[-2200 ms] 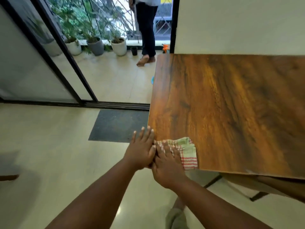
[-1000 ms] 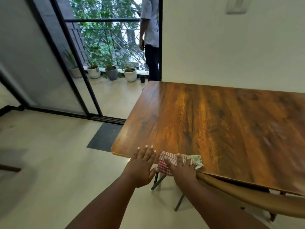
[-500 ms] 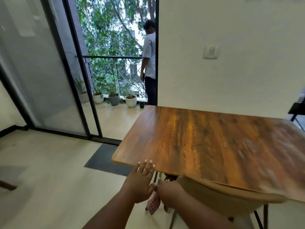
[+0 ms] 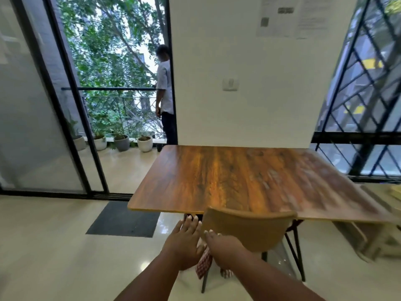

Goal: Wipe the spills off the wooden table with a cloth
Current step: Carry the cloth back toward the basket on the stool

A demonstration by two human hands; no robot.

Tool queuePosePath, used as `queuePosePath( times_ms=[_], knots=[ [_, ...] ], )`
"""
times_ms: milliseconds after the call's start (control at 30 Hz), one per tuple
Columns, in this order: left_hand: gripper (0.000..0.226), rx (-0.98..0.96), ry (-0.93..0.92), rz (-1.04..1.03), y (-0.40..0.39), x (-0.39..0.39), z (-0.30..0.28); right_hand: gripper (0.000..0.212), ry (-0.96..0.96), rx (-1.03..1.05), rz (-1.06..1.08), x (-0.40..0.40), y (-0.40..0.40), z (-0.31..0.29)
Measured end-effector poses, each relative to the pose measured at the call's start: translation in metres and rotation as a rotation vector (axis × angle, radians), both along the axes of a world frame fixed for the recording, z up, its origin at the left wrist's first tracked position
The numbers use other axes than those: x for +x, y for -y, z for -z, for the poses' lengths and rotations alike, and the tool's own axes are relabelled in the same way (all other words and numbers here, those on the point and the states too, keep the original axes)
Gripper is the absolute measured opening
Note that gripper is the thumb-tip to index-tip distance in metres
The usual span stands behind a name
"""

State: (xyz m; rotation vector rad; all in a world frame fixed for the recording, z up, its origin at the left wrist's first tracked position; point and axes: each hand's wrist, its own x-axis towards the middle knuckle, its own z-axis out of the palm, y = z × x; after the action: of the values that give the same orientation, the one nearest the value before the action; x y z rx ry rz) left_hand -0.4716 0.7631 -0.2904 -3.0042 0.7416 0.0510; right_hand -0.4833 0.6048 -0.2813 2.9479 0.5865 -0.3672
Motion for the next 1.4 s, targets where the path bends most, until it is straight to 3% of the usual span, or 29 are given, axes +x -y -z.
queuePosePath(
  times_ms=[367, 733, 967, 1400],
  knots=[
    [0.068, -0.028, -0.001, 0.148, 0.144, -0.027, -0.013, 0.066, 0.067, -0.005, 0.173, -0.053, 0.143, -0.004],
    [0.069, -0.003, -0.025, 0.351, 0.381, -0.078, -0.015, 0.077, 0.114, -0.073, 0.339, -0.132, 0.377, -0.015],
    [0.071, 0.041, -0.057, 0.472, 0.5, -0.105, -0.004, 0.07, 0.098, -0.087, 0.467, -0.168, 0.495, -0.007],
    [0.07, 0.032, -0.065, 0.636, 0.677, -0.032, 0.011, 0.068, 0.05, -0.072, 0.627, -0.122, 0.653, 0.012]
  ],
)
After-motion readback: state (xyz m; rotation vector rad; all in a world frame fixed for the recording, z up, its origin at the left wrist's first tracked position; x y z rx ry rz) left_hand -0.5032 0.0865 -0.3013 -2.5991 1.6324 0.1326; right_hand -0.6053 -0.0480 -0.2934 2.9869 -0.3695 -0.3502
